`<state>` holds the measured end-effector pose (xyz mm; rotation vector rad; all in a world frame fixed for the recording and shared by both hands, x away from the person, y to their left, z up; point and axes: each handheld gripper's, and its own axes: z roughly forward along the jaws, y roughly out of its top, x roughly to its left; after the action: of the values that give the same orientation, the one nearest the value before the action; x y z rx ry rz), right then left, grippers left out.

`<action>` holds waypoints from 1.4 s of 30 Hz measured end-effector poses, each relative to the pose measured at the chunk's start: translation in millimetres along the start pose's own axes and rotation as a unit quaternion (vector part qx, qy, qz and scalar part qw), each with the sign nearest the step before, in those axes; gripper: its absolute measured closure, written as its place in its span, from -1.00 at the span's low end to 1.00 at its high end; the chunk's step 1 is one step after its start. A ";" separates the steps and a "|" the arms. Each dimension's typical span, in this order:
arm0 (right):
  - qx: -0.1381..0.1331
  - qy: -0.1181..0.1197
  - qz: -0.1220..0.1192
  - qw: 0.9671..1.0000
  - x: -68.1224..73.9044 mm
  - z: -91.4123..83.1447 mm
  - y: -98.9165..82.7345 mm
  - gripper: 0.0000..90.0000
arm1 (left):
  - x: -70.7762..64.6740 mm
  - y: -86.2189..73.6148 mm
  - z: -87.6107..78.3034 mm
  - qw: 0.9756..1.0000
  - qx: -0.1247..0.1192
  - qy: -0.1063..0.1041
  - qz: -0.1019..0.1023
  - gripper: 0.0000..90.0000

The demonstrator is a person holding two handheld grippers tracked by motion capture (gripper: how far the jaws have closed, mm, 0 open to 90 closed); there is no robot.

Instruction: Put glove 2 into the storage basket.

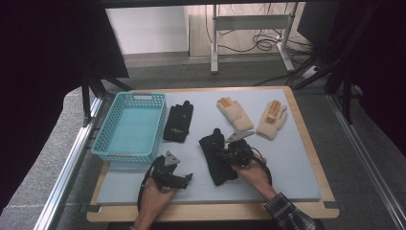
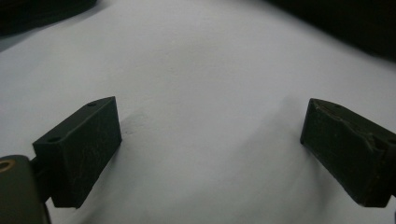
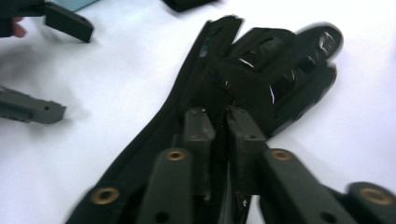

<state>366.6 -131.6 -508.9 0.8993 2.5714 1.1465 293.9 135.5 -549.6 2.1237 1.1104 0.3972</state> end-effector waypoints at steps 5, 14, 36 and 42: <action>-0.023 -0.026 -0.013 0.999 -1.9 -18.5 5.5 0.19 | 0.4 0.2 -0.3 1.000 0.002 0.000 0.003 -0.88; 0.000 -0.045 -0.004 0.999 -27.7 -37.5 -33.3 0.47 | 0.0 0.1 -0.1 1.000 0.001 0.000 0.000 -0.88; 0.002 0.033 -0.031 0.999 17.2 -27.0 -58.6 0.80 | 1.2 -0.3 -1.0 1.000 -0.003 0.001 -0.002 -0.86; 0.000 0.045 -0.035 0.998 26.4 -23.1 -57.4 0.78 | 3.9 -4.2 -5.4 1.000 -0.003 0.013 -0.014 -0.85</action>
<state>310.3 -159.8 -532.8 0.7666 2.6520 1.1924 290.7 142.7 -548.9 2.1012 1.1512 0.4148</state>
